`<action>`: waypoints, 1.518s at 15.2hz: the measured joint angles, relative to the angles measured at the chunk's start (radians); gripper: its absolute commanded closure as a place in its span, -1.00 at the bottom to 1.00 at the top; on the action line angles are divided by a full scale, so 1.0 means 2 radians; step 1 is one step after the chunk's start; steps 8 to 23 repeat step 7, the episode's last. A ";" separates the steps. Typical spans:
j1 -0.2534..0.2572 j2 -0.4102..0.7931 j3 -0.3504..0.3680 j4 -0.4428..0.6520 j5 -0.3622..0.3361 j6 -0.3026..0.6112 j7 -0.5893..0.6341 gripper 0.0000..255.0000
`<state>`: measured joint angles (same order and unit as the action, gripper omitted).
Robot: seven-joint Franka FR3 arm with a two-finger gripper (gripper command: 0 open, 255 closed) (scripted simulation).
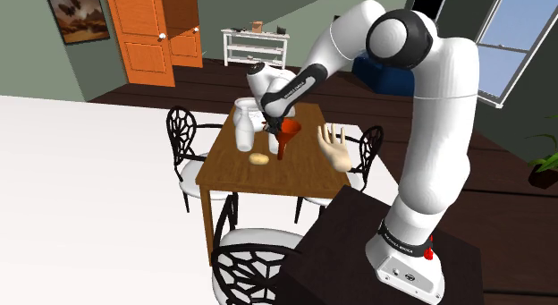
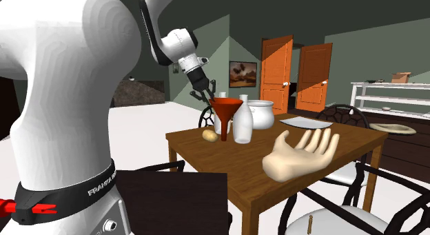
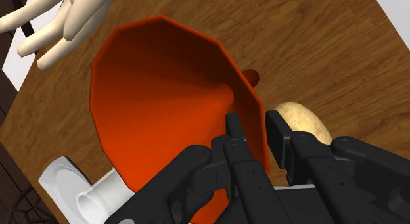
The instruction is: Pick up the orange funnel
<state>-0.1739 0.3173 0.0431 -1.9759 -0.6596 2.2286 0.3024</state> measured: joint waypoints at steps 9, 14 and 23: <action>0.000 -0.025 0.005 0.010 0.016 -0.030 -0.023 1.00; 0.000 -0.025 0.005 0.010 0.016 -0.030 -0.023 1.00; 0.000 -0.025 0.005 0.010 0.016 -0.030 -0.023 1.00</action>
